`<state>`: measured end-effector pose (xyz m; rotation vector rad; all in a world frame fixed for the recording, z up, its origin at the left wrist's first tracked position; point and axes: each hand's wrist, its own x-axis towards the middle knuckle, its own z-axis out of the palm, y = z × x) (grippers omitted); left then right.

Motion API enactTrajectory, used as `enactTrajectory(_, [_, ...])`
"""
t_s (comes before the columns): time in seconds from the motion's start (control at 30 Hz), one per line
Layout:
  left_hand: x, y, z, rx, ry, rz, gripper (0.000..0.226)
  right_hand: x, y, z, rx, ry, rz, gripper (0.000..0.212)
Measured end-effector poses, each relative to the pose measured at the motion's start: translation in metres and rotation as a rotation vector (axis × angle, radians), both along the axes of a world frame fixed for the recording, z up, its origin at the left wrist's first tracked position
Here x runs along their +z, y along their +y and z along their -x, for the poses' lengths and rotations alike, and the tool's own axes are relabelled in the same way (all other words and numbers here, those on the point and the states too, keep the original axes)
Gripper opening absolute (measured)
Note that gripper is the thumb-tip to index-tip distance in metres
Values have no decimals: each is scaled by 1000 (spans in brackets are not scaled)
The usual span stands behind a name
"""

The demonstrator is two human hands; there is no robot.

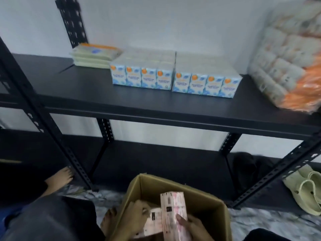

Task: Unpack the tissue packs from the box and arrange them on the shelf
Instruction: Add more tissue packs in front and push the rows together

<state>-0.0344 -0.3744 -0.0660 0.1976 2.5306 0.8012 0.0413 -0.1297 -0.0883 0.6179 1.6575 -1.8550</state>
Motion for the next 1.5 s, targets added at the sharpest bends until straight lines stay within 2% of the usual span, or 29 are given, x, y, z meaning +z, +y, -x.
enactTrajectory(0.1, [46,-23,9,1,72,-82,18,42,-2,13,-20,63,101,46])
enactTrajectory(0.2, [109,-51,26,10,165,-205,22,94,-3,20,6,190,92,43])
enactTrajectory(0.4, [239,-103,49,13,339,-447,28,218,8,37,105,523,-170,43])
enactTrajectory(0.53, [307,-118,69,99,537,-653,30,305,25,49,84,727,-317,39])
enactTrajectory(0.7, [370,-118,97,251,622,-896,21,390,43,69,78,920,-482,40])
enactTrajectory(0.77, [380,-110,115,280,652,-880,19,411,46,84,75,980,-602,37])
enactTrajectory(0.87, [366,-93,147,254,724,-789,25,421,48,111,89,1068,-964,42])
enactTrajectory(0.93, [346,-85,163,225,719,-737,35,410,50,130,109,1085,-1147,58])
enactTrajectory(1.0, [327,-82,173,233,696,-769,40,389,51,147,163,1020,-1325,71])
enactTrajectory(1.07, [318,-81,177,202,718,-765,34,366,53,158,230,976,-1512,70])
enactTrajectory(1.13, [317,-79,184,130,746,-674,26,345,55,164,240,1020,-1636,68])
enactTrajectory(1.2, [317,-79,192,64,745,-592,27,337,52,168,213,1043,-1685,68])
enactTrajectory(1.27, [324,-80,194,45,718,-501,30,343,48,172,237,974,-1665,66])
enactTrajectory(1.4, [355,-76,184,84,747,-350,40,382,53,178,216,915,-1351,39])
enactTrajectory(1.5, [378,-51,174,81,859,-360,47,395,58,195,30,993,-1299,52])
